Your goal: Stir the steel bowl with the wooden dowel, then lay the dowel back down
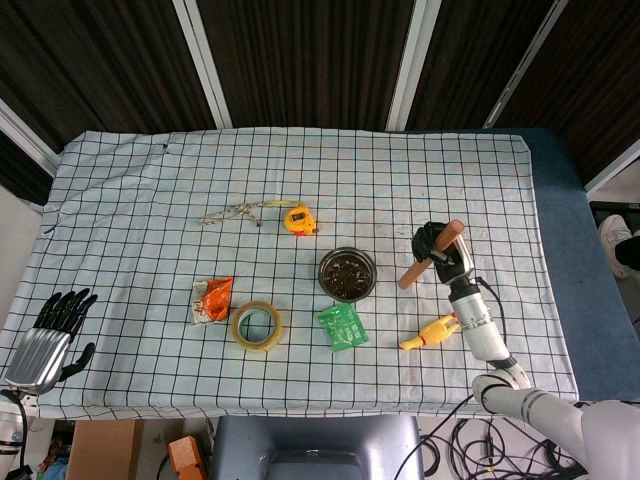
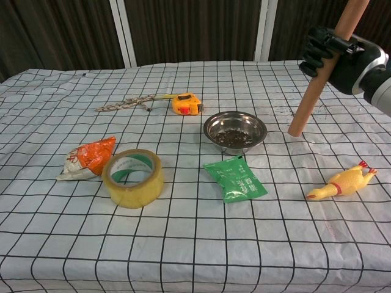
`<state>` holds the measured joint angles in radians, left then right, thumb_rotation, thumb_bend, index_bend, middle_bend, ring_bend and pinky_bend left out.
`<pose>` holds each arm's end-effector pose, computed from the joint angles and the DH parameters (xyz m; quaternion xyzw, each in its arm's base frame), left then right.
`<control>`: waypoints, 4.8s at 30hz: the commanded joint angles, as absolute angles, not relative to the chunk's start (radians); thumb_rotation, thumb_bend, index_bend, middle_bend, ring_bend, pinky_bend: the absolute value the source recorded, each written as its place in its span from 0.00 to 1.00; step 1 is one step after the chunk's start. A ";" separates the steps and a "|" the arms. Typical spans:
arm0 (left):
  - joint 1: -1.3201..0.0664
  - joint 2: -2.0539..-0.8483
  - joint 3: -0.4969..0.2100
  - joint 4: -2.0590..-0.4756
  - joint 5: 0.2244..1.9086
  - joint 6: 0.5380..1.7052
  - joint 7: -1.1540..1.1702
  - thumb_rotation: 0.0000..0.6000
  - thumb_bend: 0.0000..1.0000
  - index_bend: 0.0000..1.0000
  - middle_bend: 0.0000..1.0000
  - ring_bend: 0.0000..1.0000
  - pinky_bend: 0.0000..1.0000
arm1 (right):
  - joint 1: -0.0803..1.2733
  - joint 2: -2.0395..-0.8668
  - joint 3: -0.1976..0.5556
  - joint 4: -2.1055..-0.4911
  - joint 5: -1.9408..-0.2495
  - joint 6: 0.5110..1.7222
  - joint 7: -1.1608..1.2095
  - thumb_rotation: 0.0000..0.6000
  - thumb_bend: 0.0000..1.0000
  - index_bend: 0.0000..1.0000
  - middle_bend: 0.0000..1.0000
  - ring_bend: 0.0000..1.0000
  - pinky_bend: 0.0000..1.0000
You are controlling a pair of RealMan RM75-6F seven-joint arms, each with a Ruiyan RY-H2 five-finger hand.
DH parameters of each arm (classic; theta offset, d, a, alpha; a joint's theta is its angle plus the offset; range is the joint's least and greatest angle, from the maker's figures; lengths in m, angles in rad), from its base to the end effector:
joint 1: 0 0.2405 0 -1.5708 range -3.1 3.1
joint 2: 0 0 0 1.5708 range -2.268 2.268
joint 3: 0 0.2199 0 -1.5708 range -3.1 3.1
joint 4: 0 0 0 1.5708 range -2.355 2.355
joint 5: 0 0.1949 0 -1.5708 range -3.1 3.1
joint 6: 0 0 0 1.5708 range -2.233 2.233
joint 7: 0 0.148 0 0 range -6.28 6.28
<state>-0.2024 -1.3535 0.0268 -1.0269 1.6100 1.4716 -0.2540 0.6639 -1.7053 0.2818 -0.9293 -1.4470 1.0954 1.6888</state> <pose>-0.3201 0.2109 0.1284 -0.6748 -0.3269 -0.3776 0.5433 -0.1762 -0.3680 0.0331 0.2269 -0.7032 0.6738 0.0070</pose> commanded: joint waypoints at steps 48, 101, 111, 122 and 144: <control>-0.203 -1.369 0.022 -0.934 1.596 1.454 -0.334 1.00 0.42 0.00 0.03 0.04 0.02 | 0.909 -2.038 0.271 -0.637 -1.439 1.018 1.396 1.00 0.85 1.00 1.00 1.00 1.00; -0.209 -1.320 0.020 -1.071 1.626 1.508 -0.237 1.00 0.42 0.00 0.03 0.04 0.02 | 0.822 -1.662 0.259 -1.031 -1.447 1.199 0.720 1.00 0.86 1.00 1.00 1.00 1.00; -0.218 -1.303 0.018 -1.110 1.633 1.502 -0.204 1.00 0.42 0.00 0.03 0.04 0.02 | 0.710 -1.689 0.101 -0.773 -1.408 1.064 0.247 1.00 0.86 1.00 1.00 1.00 1.00; -0.220 -1.301 0.022 -1.120 1.634 1.488 -0.192 1.00 0.42 0.00 0.03 0.04 0.02 | 0.699 -1.837 0.070 -0.528 -1.411 0.959 0.166 1.00 0.85 0.90 0.92 0.86 1.00; -0.219 -1.303 0.027 -1.108 1.638 1.490 -0.213 1.00 0.42 0.00 0.03 0.04 0.02 | 0.685 -1.734 0.090 -0.660 -1.389 0.843 0.140 0.65 0.32 0.21 0.29 0.22 0.54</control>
